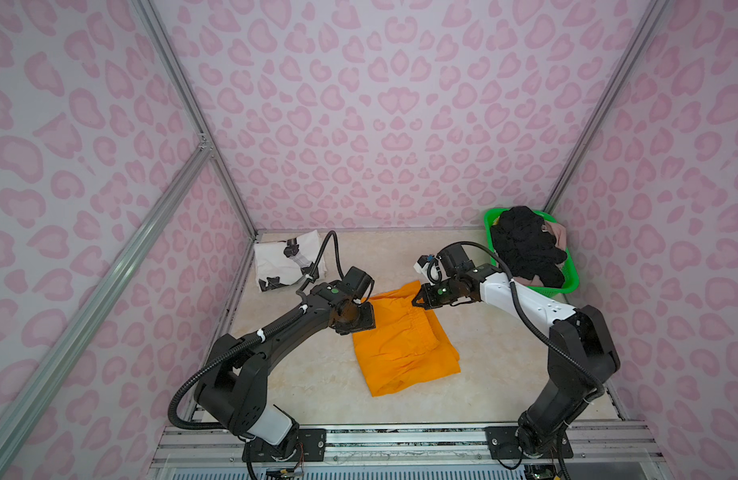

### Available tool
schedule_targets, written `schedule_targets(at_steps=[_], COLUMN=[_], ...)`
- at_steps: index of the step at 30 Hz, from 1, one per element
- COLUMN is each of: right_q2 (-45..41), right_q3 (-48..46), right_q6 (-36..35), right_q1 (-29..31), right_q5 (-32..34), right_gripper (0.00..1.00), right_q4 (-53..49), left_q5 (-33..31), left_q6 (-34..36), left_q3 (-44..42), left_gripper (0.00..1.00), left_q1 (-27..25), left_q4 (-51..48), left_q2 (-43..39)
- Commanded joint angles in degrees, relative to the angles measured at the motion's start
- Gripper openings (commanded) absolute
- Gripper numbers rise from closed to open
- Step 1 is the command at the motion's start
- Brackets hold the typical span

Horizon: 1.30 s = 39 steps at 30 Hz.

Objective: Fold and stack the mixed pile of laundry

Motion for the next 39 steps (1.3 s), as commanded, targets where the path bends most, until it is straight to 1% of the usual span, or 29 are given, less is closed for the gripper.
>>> schedule_targets(at_steps=[1, 2, 5, 8, 12, 16, 17, 19, 20, 23, 24, 27, 31, 36, 39], right_q2=[-3.2, -4.3, -6.0, -4.1, -0.1, -2.3, -3.2, -5.0, -6.4, -11.8, -12.9, -15.1, -16.1, -16.5, -15.9], right_q3=[-3.3, -5.0, -11.4, -15.4, -15.2, -15.9, -15.9, -15.5, -15.4, -16.3, -16.9, -19.9, -25.1, -29.0, -30.9], right_q6=[4.9, 6.2, 9.3, 10.3, 10.0, 10.3, 9.9, 9.0, 8.5, 7.9, 7.8, 8.0, 10.2, 12.8, 14.2], right_q1=[0.1, 0.3, 0.3, 0.3, 0.3, 0.3, 0.3, 0.3, 0.3, 0.1, -0.2, -1.3, -2.0, -2.9, -3.9], right_q5=[10.2, 11.5, 12.5, 13.1, 16.5, 19.8, 20.1, 20.0, 19.6, 17.8, 16.4, 11.7, 7.2, 4.3, 1.4], right_gripper=[0.00, 0.00, 0.00, 0.00, 0.00, 0.00, 0.07, 0.28, 0.37, 0.55, 0.59, 0.62, 0.64, 0.65, 0.65], right_q4=[-8.4, -8.4, -4.5, 0.2, -0.8, -2.3, -3.4, -5.6, -6.8, -9.2, -9.5, -9.1, -5.2, -0.7, 3.1], left_q5=[0.0, 0.3, 1.7, 3.2, 4.1, 5.9, 6.5, 7.5, 7.6, 8.0, 8.1, 8.4, 8.2, 8.3, 8.4], left_q6=[0.5, 0.5, 0.2, 0.0, 0.3, 0.5, 0.3, 0.0, -0.2, -1.0, -1.2, -1.4, -0.6, -0.6, -0.8], left_q3=[0.4, 0.6, 0.7, 1.0, 1.8, 2.6, 2.7, 2.8, 2.9, 2.9, 2.7, 2.4, 2.6, 2.0, 1.7], left_gripper=[0.59, 0.58, 0.58, 0.57, 0.57, 0.56, 0.57, 0.56, 0.56, 0.54, 0.53, 0.52, 0.50, 0.49, 0.49], left_q1=[0.0, 0.0, 0.0, -0.1, -0.2, -1.1, -1.5, -2.4, -2.8, -3.9, -4.1, -4.7, -5.3, -5.6, -5.8], left_q4=[1.2, 1.4, 2.7, 4.2, 5.1, 7.0, 8.1, 10.0, 10.6, 12.2, 12.8, 14.0, 14.1, 14.3, 14.6], left_q2=[1.0, 1.5, 3.0, 4.3, 6.0, 7.3, 7.7, 9.0, 9.7, 12.1, 12.8, 14.5, 16.2, 17.4, 17.8])
